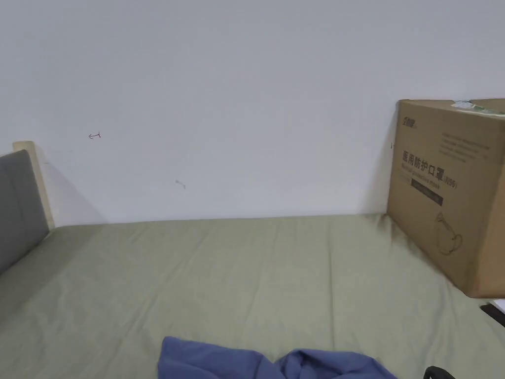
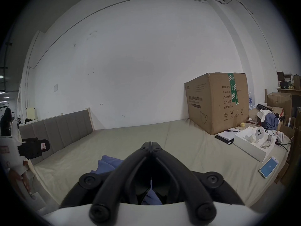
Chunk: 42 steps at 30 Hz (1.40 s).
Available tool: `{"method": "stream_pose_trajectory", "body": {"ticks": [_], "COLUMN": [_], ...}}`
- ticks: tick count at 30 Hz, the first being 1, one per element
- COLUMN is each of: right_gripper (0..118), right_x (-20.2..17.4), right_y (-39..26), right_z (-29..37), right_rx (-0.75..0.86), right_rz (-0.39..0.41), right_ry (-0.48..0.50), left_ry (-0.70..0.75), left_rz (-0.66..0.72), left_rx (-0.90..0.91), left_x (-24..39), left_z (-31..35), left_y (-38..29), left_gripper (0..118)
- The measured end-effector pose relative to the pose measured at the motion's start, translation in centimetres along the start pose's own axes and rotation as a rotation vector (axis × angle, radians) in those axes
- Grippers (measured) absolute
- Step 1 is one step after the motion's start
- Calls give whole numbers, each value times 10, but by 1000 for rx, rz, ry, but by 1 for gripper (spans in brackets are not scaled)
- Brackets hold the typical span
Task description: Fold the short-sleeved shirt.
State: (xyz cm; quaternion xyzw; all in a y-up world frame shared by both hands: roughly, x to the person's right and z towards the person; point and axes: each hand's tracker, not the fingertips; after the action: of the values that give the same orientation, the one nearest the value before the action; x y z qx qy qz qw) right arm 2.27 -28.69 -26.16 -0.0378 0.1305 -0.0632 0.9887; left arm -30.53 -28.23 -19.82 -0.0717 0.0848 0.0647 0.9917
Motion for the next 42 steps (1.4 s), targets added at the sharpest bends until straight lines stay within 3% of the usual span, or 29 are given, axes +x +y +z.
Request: {"method": "stream_pose_trajectory", "body": {"ticks": [5,8,10,14,18,19,22,24,28,31,33,35,38,39,40,42], "right_gripper": [0,0,0,0,0,0,0,0,0,0,0,0,0,0,0,0], "right_x": [-3,-2,0,2,8,11,19,27,37,40,42,48,65,72,80,91], "right_y": [-3,2,4,-1,-13,-15,-24,-29,-39,-45,-47,-45,-40,-35,-31,-23], "right_z": [-6,-10,-14,-30,-44,-49,-64,-75,-90,-100,-105,-110,-129,-142,-156,-200], "right_rx": [-30,-57,-64,-100,-125,-143,-196,-227,-264,-289,-298,-282,-257,-264,-302,-466], "right_rz": [16,5,3,40,41,36,42,44,38,46,23,-20,-40,-58,-66,-44], "right_ry": [12,22,39,54,23,23,4,-6,-19,-36,-41,-39,-18,14,45,84], "left_ry": [29,-25,-72,-147,-95,-53,9,-14,-37,-33,-12,-21,-31,-70,-100,-168], "left_rz": [6,22,49,140,145,133,103,149,168,42,-115,-103,-111,-88,-64,2], "left_rx": [-27,-78,-231,-717,-918,-917,-965,-927,-1032,-1055,-1033,-934,-890,-898,-893,-887], "left_x": [-7,-18,-30,-57,-79,-81,-84,-83,-69,-63,-55,-44,-45,-44,-44,-51], "left_z": [-10,-53,-104,-244,-342,-361,-402,-420,-444,-456,-447,-431,-405,-400,-393,-376], "left_y": [-1,26,49,53,21,12,-20,-35,-65,-85,-93,-86,-77,-75,-72,-66], "left_gripper": [0,0,0,0,3,21,118,115,115,110,103,70,43,10,4,4]}}
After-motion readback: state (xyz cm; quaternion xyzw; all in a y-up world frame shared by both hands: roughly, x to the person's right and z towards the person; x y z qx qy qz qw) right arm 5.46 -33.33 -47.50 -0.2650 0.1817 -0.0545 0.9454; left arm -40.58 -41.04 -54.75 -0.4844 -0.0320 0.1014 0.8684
